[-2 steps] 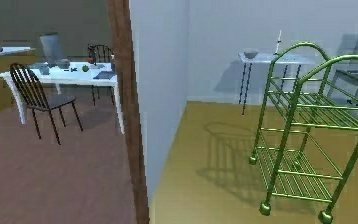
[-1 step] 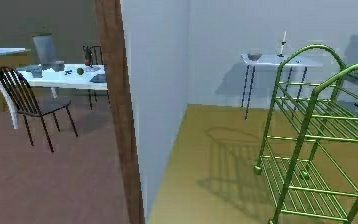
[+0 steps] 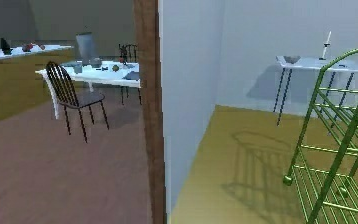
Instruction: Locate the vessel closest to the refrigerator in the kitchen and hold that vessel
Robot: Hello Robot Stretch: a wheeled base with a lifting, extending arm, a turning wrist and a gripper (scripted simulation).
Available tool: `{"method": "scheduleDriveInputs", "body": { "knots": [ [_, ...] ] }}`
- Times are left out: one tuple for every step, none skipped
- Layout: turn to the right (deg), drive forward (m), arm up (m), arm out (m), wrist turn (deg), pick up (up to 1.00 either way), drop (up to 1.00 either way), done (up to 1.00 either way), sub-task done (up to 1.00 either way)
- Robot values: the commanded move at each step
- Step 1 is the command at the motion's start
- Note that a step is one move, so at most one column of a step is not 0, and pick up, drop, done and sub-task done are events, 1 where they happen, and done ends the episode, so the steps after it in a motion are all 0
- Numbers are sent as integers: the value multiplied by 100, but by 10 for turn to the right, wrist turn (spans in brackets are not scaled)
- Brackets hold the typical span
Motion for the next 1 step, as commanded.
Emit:
{"method": "scheduleDriveInputs", "body": {
  "knots": [
    [0,55,0,0,0,0,0,0,0]
  ]
}}
